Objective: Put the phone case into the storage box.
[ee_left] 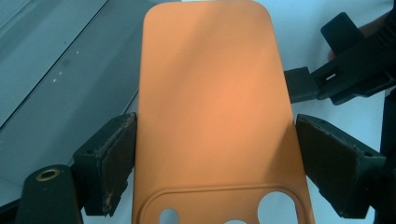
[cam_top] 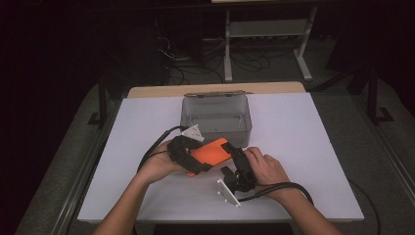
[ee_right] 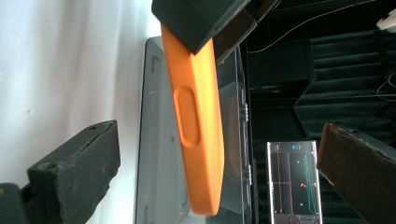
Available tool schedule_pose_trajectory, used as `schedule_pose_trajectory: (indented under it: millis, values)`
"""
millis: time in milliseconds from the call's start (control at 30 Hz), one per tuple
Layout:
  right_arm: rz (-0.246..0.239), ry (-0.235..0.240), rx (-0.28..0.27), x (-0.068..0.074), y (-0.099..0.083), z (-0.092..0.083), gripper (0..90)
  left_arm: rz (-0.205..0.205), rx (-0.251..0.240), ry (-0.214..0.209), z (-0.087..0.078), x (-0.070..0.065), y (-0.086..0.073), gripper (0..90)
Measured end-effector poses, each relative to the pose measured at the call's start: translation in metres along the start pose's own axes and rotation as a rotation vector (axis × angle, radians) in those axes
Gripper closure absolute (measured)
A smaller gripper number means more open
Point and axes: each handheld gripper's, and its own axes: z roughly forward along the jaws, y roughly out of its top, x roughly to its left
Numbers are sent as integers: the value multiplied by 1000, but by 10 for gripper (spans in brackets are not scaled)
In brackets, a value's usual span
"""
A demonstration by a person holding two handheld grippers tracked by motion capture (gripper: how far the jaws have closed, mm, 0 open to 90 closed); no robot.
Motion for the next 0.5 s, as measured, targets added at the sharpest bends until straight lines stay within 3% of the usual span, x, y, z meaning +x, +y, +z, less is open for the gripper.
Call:
schedule_pose_trajectory:
  millis: [500]
  values:
    - [-45,-28,-13,1,10,8,0,-9,3,3,0,1,0,156]
